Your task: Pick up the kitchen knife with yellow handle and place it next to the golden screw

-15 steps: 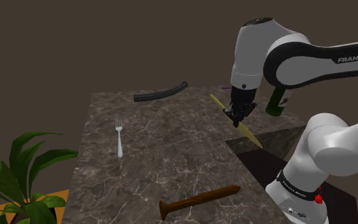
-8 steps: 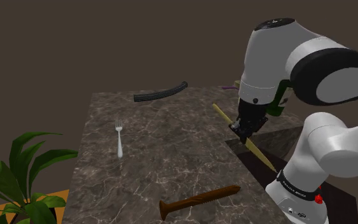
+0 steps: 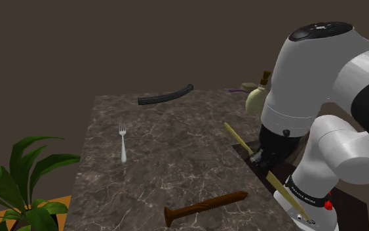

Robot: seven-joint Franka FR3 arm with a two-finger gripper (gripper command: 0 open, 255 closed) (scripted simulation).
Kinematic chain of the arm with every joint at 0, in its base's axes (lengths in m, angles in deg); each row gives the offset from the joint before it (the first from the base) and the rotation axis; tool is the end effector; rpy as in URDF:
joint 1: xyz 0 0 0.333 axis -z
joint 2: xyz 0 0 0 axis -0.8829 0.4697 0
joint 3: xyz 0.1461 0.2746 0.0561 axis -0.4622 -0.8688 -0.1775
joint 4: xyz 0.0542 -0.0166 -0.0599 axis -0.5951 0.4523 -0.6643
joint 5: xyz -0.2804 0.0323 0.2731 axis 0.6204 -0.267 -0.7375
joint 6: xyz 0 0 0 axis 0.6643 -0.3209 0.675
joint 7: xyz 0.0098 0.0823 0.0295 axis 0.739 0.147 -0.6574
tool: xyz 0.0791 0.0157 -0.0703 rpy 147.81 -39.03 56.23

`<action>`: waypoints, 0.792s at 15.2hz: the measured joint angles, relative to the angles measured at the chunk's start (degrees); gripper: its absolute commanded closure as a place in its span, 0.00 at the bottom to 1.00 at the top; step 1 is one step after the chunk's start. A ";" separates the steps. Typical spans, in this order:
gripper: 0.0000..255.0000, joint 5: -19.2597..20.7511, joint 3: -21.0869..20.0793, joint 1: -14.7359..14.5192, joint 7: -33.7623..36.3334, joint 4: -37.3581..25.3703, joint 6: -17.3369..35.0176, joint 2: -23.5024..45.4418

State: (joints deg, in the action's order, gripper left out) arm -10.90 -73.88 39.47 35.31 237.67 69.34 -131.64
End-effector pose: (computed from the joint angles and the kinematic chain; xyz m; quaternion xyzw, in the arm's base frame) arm 0.1472 0.2597 0.4492 0.9671 -0.2383 -0.0104 0.0887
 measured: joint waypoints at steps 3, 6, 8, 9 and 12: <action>1.00 -2.95 -3.72 -1.41 4.10 -2.38 -0.58 1.14; 1.00 -5.72 -7.93 -2.19 8.55 -5.69 -0.87 3.19; 1.00 -7.37 -11.04 -2.21 11.51 -8.08 -0.50 5.08; 1.00 -8.14 -12.63 -2.15 13.00 -9.28 -0.28 6.03; 1.00 -10.16 -17.52 -1.71 17.39 -12.75 0.61 8.81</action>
State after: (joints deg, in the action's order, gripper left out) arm -21.06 -91.40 37.77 52.71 224.92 69.94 -122.82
